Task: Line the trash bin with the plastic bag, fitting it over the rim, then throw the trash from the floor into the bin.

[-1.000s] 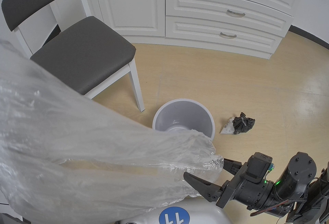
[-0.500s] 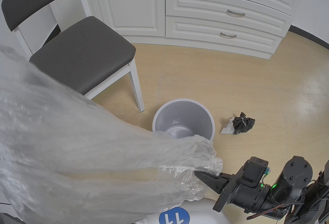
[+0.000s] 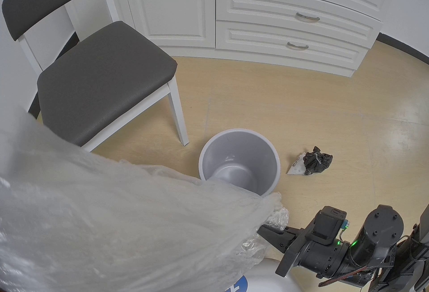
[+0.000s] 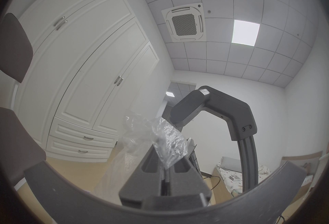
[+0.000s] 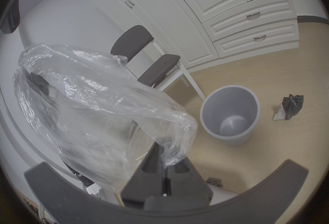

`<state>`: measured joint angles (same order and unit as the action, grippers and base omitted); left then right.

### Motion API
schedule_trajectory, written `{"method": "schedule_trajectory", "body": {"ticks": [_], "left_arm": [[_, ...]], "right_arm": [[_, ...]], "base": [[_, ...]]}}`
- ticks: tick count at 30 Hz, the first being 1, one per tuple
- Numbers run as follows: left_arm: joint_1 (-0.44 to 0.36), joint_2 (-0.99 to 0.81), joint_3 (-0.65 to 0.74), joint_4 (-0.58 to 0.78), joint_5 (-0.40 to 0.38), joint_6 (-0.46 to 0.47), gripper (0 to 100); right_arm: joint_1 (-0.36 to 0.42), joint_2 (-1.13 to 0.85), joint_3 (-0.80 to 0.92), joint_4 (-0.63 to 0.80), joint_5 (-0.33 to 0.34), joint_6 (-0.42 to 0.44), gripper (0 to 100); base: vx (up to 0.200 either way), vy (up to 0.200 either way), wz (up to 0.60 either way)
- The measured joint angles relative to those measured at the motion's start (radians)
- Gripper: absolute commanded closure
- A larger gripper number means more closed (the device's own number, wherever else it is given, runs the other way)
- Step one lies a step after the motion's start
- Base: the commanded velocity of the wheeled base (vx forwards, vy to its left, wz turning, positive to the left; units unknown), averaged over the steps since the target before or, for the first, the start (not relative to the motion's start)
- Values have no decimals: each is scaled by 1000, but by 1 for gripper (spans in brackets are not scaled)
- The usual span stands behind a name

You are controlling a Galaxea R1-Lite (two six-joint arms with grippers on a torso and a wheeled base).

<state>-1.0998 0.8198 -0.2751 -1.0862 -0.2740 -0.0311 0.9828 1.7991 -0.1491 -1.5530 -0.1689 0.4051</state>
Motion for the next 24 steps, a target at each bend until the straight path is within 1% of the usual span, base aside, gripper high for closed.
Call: {"method": "schedule_trajectory", "body": {"ticks": [12,18,24], "left_arm": [[1,2,17,4,-3,6,100],[0,7,50,4,-7,75,100],[0,18,53,33,-3,61,100]], "right_arm": [[-14,-9,-8,0,-14,-29,100],[-15,-13,-9,0,-15,-35,100],[-34,-14,-24,0,-25,-53,100]], "base": [[0,0,0],[0,0,0],[0,0,0]]}}
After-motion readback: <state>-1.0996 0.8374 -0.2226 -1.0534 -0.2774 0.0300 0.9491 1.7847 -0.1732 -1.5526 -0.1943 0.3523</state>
